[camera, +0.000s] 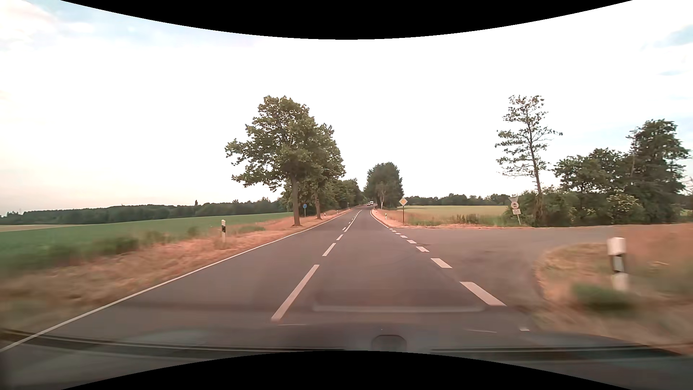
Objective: Follow the waypoints while adhering to traffic rules and regulations
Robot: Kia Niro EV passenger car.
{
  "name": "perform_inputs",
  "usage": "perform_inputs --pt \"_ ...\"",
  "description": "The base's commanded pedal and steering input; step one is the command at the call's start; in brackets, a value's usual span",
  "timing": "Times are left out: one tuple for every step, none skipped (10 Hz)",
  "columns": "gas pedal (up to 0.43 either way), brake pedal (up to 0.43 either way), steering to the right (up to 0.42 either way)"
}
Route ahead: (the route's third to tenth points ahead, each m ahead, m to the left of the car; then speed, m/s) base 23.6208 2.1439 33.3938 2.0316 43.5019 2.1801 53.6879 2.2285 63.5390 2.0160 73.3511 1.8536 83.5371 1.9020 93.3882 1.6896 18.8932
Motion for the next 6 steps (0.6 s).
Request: perform_inputs --pt "0.067 0.0 -0.001" --pt "0.079 0.0 -0.001" --pt "0.087 0.0 -0.002" --pt "0.098 0.0 -0.002" --pt "0.098 0.0 -0.001" --pt "0.098 0.0 -0.001"
